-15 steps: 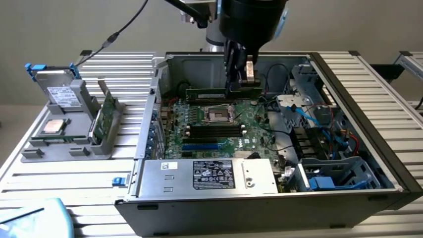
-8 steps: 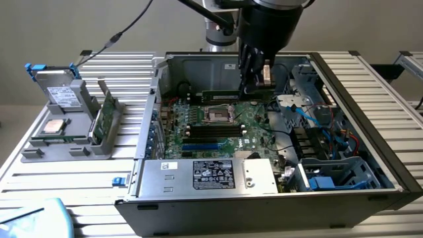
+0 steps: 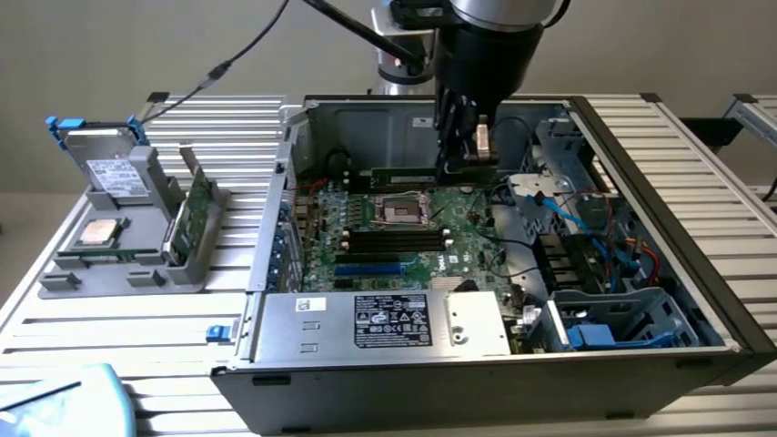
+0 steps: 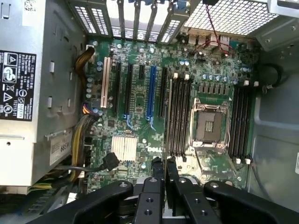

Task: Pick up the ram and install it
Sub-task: 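Pick up the ram and move it above insertion slot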

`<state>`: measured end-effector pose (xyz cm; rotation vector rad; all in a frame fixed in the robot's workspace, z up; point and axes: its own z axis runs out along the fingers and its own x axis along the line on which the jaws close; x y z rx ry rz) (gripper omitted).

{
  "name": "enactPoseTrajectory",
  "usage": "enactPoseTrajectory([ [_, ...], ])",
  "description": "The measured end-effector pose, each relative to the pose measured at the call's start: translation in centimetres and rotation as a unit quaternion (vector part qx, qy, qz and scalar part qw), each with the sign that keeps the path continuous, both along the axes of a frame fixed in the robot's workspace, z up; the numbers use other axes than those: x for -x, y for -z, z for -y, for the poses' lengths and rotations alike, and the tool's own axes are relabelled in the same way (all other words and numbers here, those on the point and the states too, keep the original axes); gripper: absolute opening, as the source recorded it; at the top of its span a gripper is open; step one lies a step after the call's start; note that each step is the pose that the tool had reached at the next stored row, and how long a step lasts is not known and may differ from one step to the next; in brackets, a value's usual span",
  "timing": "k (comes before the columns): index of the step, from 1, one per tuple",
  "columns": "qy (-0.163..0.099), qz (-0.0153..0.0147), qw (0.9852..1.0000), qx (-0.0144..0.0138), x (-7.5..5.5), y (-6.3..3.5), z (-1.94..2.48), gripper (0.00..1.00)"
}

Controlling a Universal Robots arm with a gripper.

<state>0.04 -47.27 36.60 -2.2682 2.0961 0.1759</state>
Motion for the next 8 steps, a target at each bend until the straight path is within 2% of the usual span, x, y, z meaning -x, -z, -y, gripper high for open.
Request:
enactPoseTrajectory([
  [5,0.000,0.0000,1.0000,0.0004,0.0,0.80,-0.80,0.14],
  [8,0.000,0.0000,1.0000,0.0015,0.6,1.06,-1.22,0.14],
])
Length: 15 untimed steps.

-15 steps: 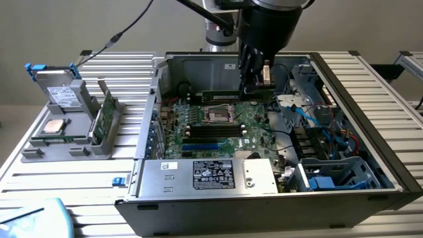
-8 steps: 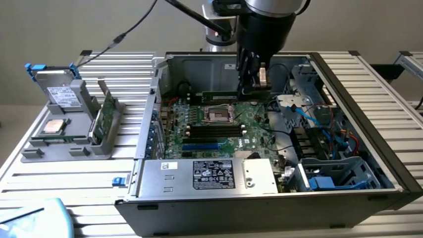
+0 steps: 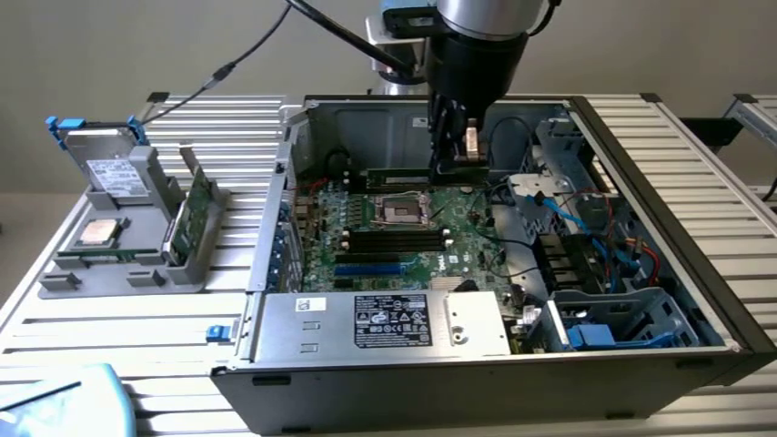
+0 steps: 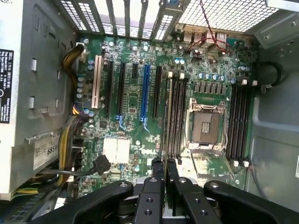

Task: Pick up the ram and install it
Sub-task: 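Pick up the ram and move it above insertion slot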

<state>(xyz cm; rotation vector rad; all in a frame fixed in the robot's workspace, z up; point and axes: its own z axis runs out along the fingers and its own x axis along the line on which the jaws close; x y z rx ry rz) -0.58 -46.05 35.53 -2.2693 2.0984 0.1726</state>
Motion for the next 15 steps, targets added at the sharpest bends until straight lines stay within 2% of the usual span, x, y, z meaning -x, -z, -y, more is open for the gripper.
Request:
enactPoseTrajectory([
  [4,0.000,0.0000,1.0000,0.0016,1.1,0.29,-0.29,0.14],
  [7,0.000,-0.0001,1.0000,0.0018,1.1,0.73,-0.30,0.14],
  [9,0.000,-0.0001,1.0000,0.0021,1.1,1.08,-0.54,0.14],
  [15,0.000,-0.0002,1.0000,0.0060,1.2,1.97,-0.99,0.14],
])
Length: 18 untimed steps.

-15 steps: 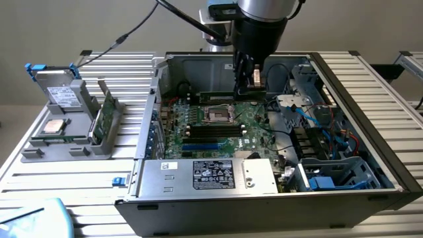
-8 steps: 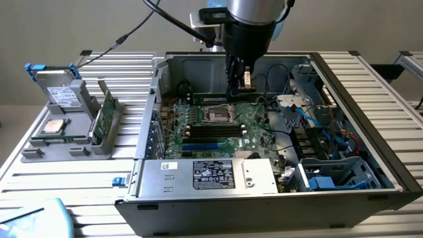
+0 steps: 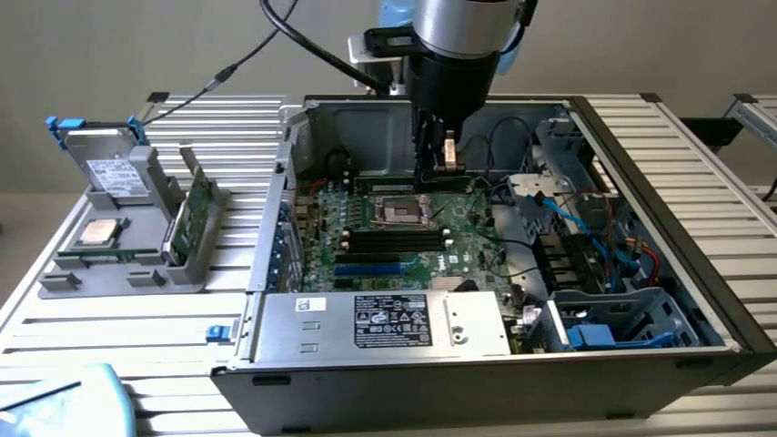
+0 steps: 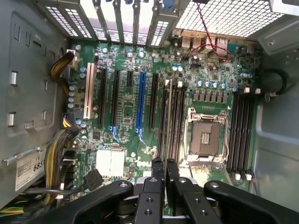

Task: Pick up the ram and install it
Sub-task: 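Pick up the ram and move it above insertion slot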

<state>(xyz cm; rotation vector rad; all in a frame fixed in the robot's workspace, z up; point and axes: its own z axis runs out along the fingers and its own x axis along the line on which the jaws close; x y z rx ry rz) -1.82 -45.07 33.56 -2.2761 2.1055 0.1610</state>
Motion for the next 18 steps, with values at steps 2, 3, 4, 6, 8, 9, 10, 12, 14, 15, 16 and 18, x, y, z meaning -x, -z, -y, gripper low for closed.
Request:
enactPoseTrajectory([
  [2,0.000,-0.0001,1.0000,0.0013,0.0,0.33,-0.11,0.14],
  [3,0.000,-0.0001,1.0000,0.0019,0.0,0.48,-0.16,0.14],
  [4,0.000,-0.0001,1.0000,0.0024,0.0,0.66,-0.21,0.14],
  [6,0.000,-0.0001,1.0000,0.0034,0.1,1.00,-0.33,0.14],
  [8,0.000,-0.0001,1.0000,0.0047,0.2,1.31,-0.45,0.14],
  [9,0.000,-0.0001,1.0000,0.0054,0.2,1.48,-0.51,0.14],
  [10,0.000,-0.0002,1.0000,0.0060,0.3,1.64,-0.57,0.14],
  [12,0.000,-0.0002,1.0000,0.0065,0.3,1.99,-0.64,0.14],
  [14,0.000,-0.0003,1.0000,0.0068,0.3,2.35,-0.76,0.14],
  [15,0.000,-0.0003,1.0000,0.0068,0.3,2.53,-0.85,0.14],
  [16,0.000,-0.0003,1.0000,0.0067,0.3,2.71,-0.98,0.14],
  [18,0.001,-0.0003,1.0000,0.0066,0.3,3.00,-1.25,0.14],
])
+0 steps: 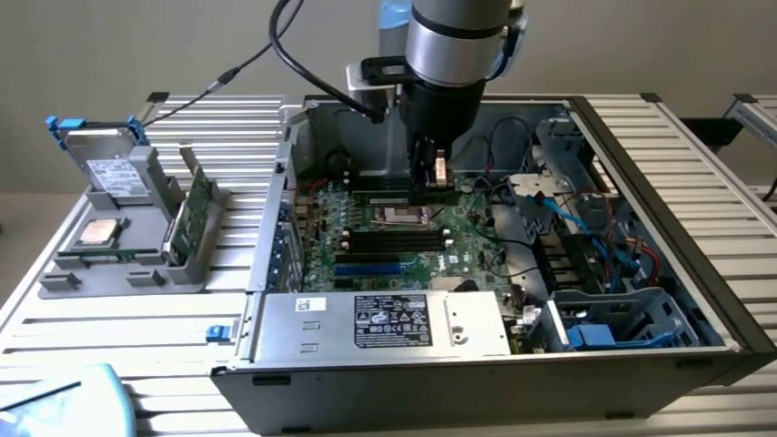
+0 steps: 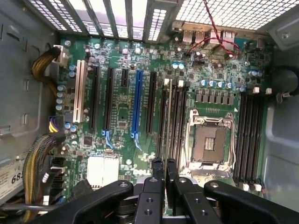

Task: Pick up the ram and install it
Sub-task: 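Pick up the ram and move it above insertion slot, then insert the ram into the slot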

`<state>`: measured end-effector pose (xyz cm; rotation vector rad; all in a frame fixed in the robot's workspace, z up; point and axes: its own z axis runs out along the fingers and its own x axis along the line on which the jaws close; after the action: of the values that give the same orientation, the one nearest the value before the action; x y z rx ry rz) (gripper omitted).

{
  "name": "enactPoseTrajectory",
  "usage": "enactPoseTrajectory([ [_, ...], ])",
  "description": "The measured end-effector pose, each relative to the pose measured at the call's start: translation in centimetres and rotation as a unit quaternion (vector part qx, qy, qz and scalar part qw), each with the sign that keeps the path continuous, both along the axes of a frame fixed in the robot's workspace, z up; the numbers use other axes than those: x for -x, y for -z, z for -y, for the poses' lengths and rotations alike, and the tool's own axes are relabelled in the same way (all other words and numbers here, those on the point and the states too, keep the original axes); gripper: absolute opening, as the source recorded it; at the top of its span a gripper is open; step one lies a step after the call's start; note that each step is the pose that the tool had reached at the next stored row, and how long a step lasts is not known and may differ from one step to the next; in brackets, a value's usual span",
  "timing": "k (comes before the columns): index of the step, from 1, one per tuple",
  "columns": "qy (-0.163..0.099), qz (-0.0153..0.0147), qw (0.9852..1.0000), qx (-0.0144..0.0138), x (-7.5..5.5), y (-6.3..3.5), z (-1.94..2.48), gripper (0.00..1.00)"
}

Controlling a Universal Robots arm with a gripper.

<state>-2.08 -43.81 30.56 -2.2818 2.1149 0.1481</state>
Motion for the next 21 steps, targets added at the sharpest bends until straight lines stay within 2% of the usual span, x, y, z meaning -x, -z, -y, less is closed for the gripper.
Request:
enactPoseTrajectory([
  [4,0.002,0.0000,1.0000,0.0000,-0.07,0.11,-0.46,0.14],
  [18,0.002,0.0000,1.0000,0.0001,-0.06,0.11,-0.49,0.14],
  [21,0.004,0.0000,1.0000,0.0001,-0.04,0.45,-0.70,0.14],
])
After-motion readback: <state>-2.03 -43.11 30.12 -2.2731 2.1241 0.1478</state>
